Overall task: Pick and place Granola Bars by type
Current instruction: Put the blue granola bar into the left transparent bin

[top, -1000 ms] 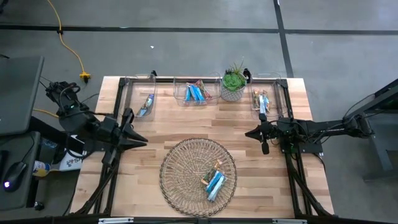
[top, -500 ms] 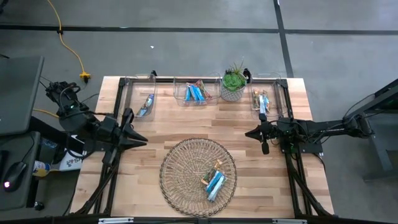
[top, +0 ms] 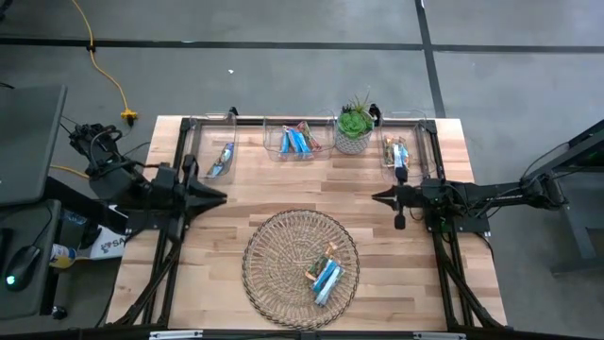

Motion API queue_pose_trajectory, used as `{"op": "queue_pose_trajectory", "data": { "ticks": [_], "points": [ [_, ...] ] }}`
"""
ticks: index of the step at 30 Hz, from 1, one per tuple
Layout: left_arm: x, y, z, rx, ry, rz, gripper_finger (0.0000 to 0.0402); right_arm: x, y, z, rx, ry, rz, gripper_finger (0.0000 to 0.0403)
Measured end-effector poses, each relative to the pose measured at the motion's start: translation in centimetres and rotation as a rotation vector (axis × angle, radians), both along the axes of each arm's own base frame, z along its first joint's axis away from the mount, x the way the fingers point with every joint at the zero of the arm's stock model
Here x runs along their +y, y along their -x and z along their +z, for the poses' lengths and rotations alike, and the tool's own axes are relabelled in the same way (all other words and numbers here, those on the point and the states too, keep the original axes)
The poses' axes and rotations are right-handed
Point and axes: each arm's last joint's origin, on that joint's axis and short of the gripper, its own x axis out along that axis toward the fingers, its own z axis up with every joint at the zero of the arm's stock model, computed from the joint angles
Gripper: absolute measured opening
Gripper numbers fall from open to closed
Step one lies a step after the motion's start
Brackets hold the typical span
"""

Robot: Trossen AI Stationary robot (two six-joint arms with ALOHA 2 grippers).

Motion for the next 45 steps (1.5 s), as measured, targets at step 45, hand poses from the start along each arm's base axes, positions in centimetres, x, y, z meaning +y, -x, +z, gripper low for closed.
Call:
{"op": "queue_pose_trajectory", "data": {
  "ticks": [45],
  "points": [
    [8.7, -5.3, -1.3, 0.101, 0.022, 0.103, 0.0046, 0.6, -6.4, 17.9, 0.059, -0.345, 0.006, 0.0012]
  ]
}}
